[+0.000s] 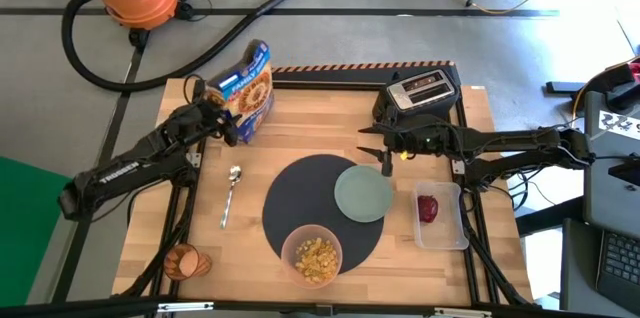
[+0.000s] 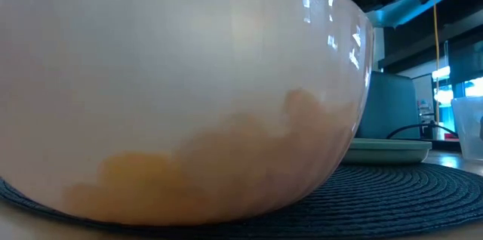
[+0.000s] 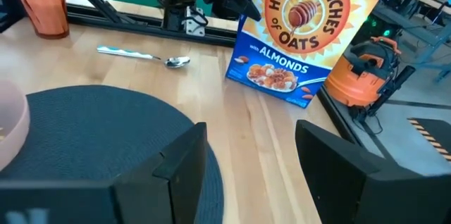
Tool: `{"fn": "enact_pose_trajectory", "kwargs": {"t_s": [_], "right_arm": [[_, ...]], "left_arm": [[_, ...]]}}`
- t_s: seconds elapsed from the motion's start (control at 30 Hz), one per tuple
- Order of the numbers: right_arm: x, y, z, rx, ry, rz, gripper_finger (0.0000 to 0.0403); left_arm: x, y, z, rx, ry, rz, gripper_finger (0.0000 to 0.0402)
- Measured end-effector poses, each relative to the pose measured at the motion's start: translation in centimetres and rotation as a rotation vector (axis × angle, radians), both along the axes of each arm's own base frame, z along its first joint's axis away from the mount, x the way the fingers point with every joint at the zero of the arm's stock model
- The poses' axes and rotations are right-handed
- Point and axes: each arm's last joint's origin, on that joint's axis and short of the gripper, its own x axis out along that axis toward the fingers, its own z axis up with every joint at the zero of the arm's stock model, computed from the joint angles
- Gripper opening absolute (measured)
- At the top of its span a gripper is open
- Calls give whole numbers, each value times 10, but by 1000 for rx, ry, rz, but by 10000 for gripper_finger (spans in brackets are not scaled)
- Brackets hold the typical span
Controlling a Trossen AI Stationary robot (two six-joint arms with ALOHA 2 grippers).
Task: Arrange a breakfast setting
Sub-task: Pour the cereal from the yellow cereal box into the pink bowl, then adjust the pink bowl on the placemat
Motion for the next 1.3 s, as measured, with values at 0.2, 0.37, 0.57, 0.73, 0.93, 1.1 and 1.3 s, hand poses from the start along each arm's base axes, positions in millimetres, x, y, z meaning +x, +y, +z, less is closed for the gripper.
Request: {"fn": "enact_pose_trajectory", "kwargs": {"t_s": [0.2,0.37,0.57,0.73,0.93,1.1,1.3], "right_arm": [[0,0,-1,23,2,-17,207],[-1,0,-3,80,24,-41,207],[-1,0,-4,83,32,-43,207],[-1,0,-4,52,36,-29,207],[-2,-2,-4,68,28,-115,207],[-2,-4,-3,94,11,-194,207],[-1,-4,0,113,-29,-198,207]], "left_arm": [[-2,-1,8,-3,-24,5,279],[-4,-5,27,-1,-26,-4,328],[-11,-12,54,-4,-15,-19,340],[-17,-19,71,-37,-23,-25,340],[-30,-29,94,-76,-20,-5,341],[-37,-38,108,-149,-78,-43,340],[-33,-43,114,-236,-133,-167,322]]}}
